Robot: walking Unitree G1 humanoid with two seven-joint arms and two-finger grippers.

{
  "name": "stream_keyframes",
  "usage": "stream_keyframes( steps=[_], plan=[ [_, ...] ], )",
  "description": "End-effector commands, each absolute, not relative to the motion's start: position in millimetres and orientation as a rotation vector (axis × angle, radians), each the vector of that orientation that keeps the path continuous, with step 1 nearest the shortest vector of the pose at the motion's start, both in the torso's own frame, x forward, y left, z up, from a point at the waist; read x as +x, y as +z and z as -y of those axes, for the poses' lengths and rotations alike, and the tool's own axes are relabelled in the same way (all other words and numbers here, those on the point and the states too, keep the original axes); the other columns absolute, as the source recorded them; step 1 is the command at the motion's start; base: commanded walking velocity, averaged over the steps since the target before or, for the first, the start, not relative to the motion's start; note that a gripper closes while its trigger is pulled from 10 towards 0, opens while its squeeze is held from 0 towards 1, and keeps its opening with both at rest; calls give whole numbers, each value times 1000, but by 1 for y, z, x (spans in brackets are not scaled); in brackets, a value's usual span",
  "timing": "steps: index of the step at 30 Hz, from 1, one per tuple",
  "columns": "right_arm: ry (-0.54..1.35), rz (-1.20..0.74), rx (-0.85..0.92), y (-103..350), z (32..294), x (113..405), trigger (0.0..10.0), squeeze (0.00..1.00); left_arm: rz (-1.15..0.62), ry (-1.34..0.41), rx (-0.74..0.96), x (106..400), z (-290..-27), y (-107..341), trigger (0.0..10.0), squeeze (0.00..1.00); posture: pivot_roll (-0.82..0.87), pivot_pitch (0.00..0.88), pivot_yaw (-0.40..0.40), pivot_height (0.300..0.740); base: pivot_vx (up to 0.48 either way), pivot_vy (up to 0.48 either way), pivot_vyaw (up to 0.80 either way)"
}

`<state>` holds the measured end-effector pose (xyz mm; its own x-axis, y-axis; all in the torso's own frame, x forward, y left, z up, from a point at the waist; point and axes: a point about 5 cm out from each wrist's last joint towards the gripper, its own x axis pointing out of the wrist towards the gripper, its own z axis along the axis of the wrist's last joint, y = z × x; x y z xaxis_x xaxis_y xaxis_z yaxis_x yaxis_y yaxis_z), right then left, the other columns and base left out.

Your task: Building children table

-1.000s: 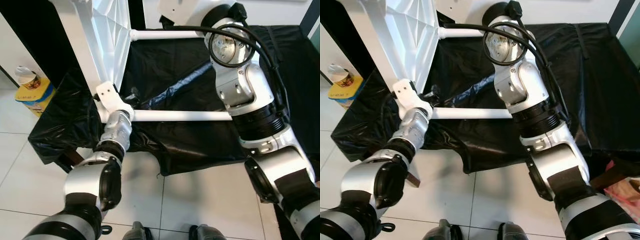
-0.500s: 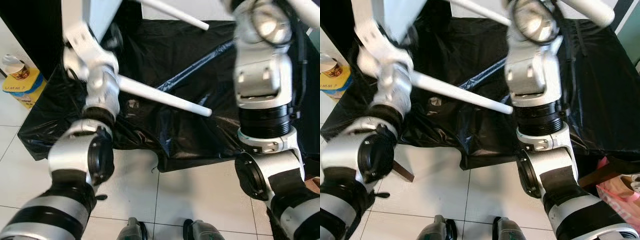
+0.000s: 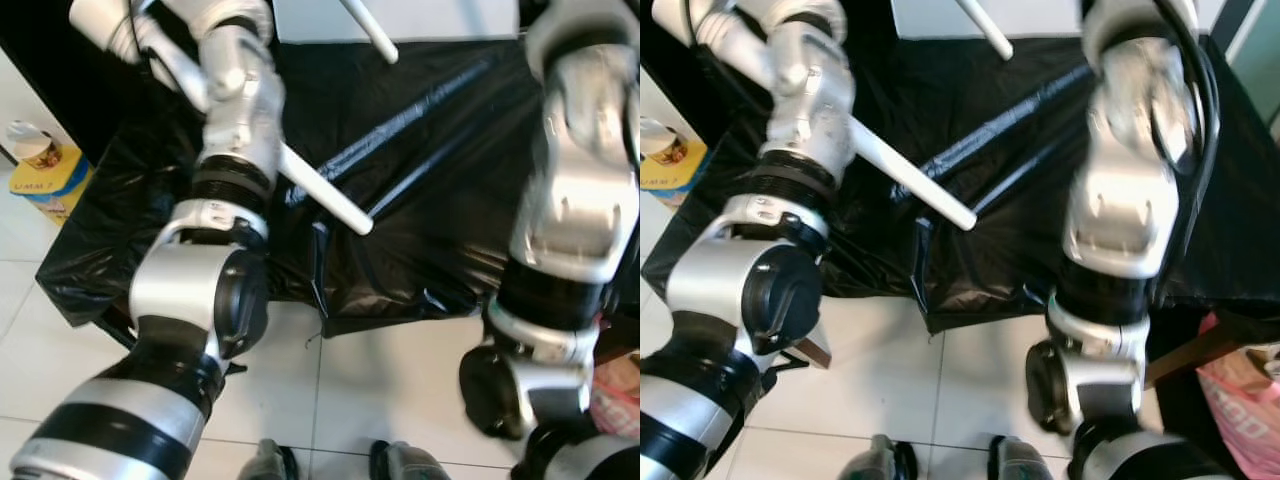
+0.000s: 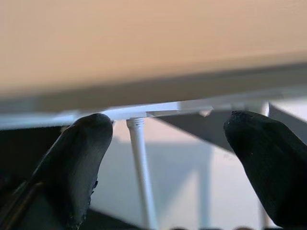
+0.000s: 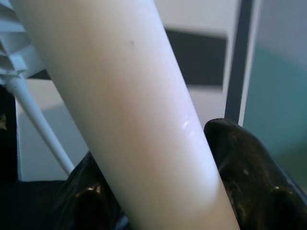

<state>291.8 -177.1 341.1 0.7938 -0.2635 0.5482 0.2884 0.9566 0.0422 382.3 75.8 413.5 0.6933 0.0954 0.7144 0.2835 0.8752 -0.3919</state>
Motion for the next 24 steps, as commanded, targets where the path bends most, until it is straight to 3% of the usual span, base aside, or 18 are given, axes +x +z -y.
stream_keyframes(
  steps=[1, 14, 24],
  plan=[
    [-284, 491, 50, 316, 182, 301, 10000, 0, 846, -219, -450, 377, -64, 420, 10000, 0, -46, 162, 91, 740, 0, 0, 0],
    [-292, 497, 87, 304, 188, 305, 10000, 0, 829, -320, -405, 369, -43, 413, 10000, 0, -26, 164, 92, 740, 0, 0, 0],
    [-279, 493, 100, 289, 190, 306, 10000, 0, 757, -397, -357, 368, -32, 380, 10000, 0, -18, 164, 86, 740, 0, 0, 0]
  ],
)
